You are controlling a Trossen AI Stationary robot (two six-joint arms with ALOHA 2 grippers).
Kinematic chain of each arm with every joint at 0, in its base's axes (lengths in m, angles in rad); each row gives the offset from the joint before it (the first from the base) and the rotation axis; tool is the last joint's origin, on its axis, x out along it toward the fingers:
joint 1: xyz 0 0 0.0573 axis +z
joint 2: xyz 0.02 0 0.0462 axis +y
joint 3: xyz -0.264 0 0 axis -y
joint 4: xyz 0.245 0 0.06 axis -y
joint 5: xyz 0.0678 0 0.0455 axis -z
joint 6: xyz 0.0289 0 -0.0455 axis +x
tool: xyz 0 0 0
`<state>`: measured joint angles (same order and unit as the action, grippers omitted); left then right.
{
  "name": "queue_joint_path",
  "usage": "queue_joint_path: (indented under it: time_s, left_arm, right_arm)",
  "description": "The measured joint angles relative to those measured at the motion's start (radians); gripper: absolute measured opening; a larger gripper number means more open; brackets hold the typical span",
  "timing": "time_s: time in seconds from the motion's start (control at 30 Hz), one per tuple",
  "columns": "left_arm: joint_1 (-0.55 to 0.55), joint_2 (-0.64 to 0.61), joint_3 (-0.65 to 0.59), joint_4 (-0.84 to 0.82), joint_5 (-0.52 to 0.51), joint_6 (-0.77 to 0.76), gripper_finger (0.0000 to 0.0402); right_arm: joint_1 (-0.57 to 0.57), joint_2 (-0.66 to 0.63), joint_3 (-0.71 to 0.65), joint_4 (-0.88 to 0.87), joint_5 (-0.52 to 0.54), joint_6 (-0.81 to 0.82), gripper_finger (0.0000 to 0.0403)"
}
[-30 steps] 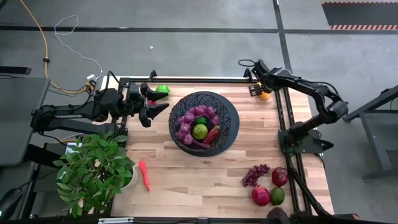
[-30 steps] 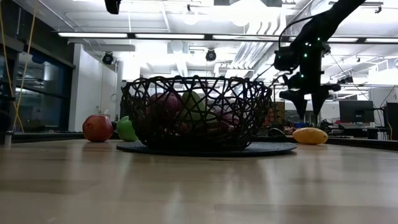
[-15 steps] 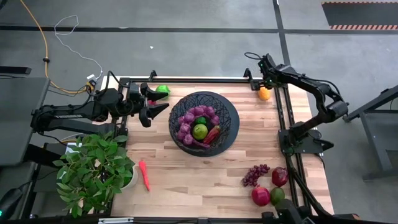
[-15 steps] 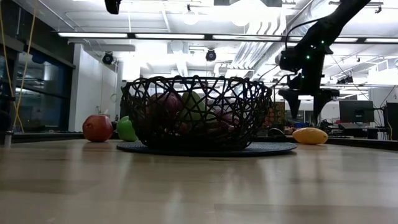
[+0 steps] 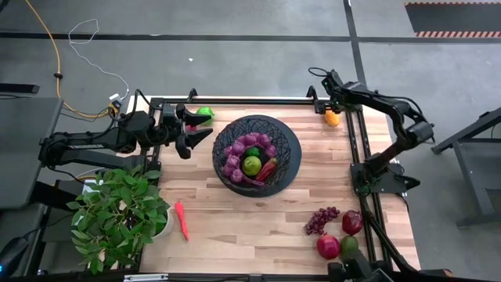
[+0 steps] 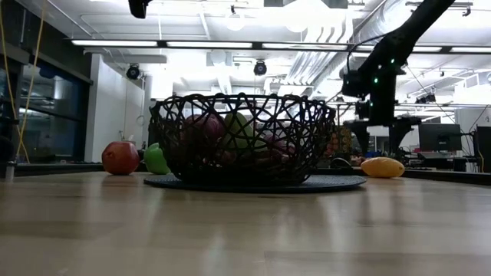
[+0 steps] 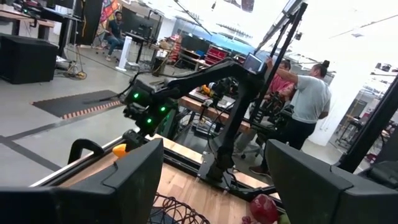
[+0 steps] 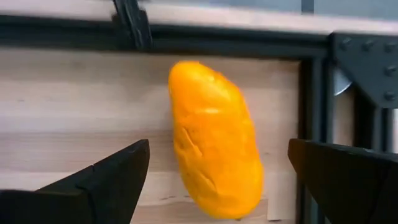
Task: Build produce basket
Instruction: Put the yellow mango into basket
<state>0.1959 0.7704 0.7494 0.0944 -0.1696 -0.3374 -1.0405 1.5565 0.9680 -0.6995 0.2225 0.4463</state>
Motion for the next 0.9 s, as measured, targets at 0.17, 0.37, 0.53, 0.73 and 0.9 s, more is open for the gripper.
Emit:
queue_joint_path:
  time_s: [0.17,0.37,0.53,0.73,0.9]
  left_arm:
    - [0.0,0.0,0.0,0.0,0.0,0.0,0.0271]
    - [0.0,0.0,0.0,0.0,0.001,0.0,0.0271]
    - [0.0,0.0,0.0,0.0,0.001,0.0,0.0271]
    - [0.0,0.0,0.0,0.0,0.011,-0.001,0.0271]
    - [0.0,0.0,0.0,0.0,0.015,-0.004,0.0271]
  right_arm:
    - [0.024,0.068,0.0,-0.003,-0.005,0.076,0.0374]
    - [0.064,0.121,0.0,0.004,0.057,0.144,0.0373]
    - [0.082,0.148,0.0,0.018,0.061,0.179,0.0373]
    - [0.086,0.158,0.0,0.029,0.072,0.255,0.0373]
    - [0.085,0.158,0.0,0.042,0.074,0.271,0.0373]
